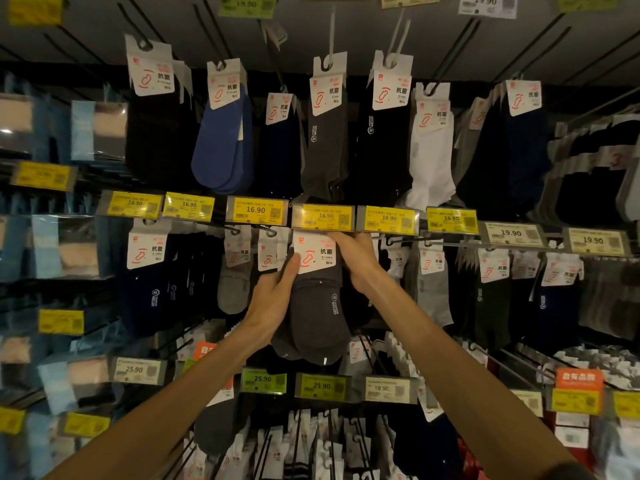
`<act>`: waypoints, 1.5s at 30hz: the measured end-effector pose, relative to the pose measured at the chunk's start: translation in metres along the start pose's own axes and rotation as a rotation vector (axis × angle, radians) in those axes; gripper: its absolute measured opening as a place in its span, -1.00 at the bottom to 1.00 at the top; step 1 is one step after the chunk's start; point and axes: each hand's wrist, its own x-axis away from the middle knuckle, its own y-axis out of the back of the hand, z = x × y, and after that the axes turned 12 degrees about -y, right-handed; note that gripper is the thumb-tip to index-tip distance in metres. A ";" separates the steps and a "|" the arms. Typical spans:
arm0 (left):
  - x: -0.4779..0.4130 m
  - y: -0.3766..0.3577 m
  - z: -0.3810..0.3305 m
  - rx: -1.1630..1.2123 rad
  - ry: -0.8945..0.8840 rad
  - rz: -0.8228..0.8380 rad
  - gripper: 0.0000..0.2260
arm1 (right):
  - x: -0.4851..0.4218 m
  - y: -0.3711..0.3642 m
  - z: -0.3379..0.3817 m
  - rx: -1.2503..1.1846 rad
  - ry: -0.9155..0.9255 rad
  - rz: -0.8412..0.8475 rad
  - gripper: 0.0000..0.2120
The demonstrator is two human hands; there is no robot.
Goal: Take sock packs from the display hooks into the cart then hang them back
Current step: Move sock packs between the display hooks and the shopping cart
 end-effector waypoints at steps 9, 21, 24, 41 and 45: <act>-0.005 -0.004 0.003 0.019 0.026 -0.009 -0.59 | -0.005 -0.002 0.006 -0.014 -0.049 0.016 -0.94; -0.007 -0.003 0.003 0.032 0.020 0.003 -0.59 | -0.005 -0.007 0.002 -0.123 -0.005 -0.033 -0.90; -0.008 0.000 0.004 0.017 0.024 0.009 -0.58 | -0.004 -0.008 0.001 -0.038 0.030 -0.078 -0.88; -0.021 -0.002 0.015 -0.051 0.151 -0.063 -0.66 | 0.002 0.004 -0.058 0.548 0.389 -0.003 -0.51; -0.018 0.007 0.029 -0.088 0.121 -0.148 -0.64 | -0.019 0.009 -0.056 0.493 0.279 -0.051 -0.45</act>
